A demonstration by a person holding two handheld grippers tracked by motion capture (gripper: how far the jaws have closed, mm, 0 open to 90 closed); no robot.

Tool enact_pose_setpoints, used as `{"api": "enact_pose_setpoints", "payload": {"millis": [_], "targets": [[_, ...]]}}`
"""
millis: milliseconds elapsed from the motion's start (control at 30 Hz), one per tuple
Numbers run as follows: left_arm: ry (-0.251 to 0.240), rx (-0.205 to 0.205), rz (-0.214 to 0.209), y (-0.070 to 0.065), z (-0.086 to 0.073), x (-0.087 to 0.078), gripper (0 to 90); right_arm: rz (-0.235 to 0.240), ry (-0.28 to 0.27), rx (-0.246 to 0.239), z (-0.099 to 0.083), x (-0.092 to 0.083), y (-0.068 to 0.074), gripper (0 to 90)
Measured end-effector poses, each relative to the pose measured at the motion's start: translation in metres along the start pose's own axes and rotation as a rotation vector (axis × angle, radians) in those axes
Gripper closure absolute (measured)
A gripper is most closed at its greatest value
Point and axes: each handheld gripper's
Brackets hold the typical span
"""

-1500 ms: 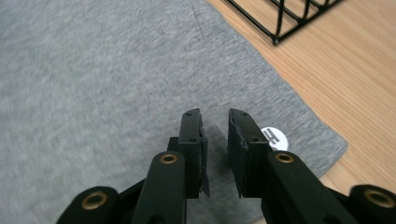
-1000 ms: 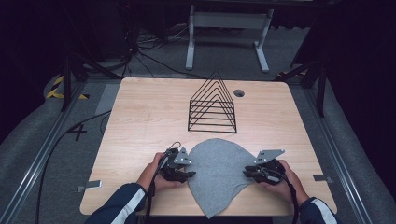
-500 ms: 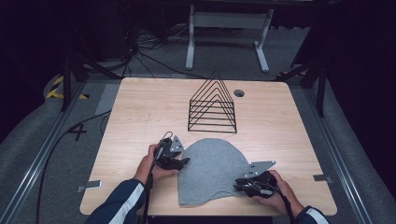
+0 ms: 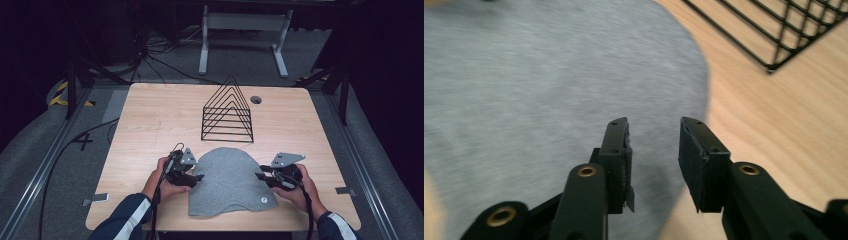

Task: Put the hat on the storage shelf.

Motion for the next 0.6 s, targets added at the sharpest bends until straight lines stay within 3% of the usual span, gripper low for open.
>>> {"api": "enact_pose_setpoints", "payload": {"millis": [67,133,233,333,433,500,600], "targets": [[0.022,0.025,0.008,-0.003,-0.002,0.002,35.7,-0.007,0.006,0.013,0.003,0.010,-0.007,62.4],[0.027,0.008,0.016,-0.002,-0.005,0.003,32.6,0.013,0.012,0.029,0.007,0.019,-0.013,57.9],[0.018,-0.040,0.038,0.004,-0.007,0.004,27.6,0.031,0.040,0.045,0.012,0.030,-0.016,46.6],[0.008,-0.109,0.022,0.011,-0.010,0.010,18.5,0.065,0.050,0.085,0.016,0.039,-0.020,39.1],[0.004,-0.102,0.020,0.013,-0.009,0.013,15.8,0.051,0.090,0.110,0.017,0.049,-0.024,32.8],[-0.006,-0.100,0.019,0.013,-0.007,0.016,14.8,0.056,0.081,0.124,0.016,0.050,-0.025,30.8],[0.013,-0.091,0.004,0.014,0.000,0.021,11.6,0.053,0.089,0.092,0.015,0.051,-0.020,29.8]]}}
Point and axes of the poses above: each handheld gripper's, and its own axes: x roughly forward along the jaws, z roughly out of its top, y roughly to its left, and after that the axes turned 13 degrees about x, right-handed
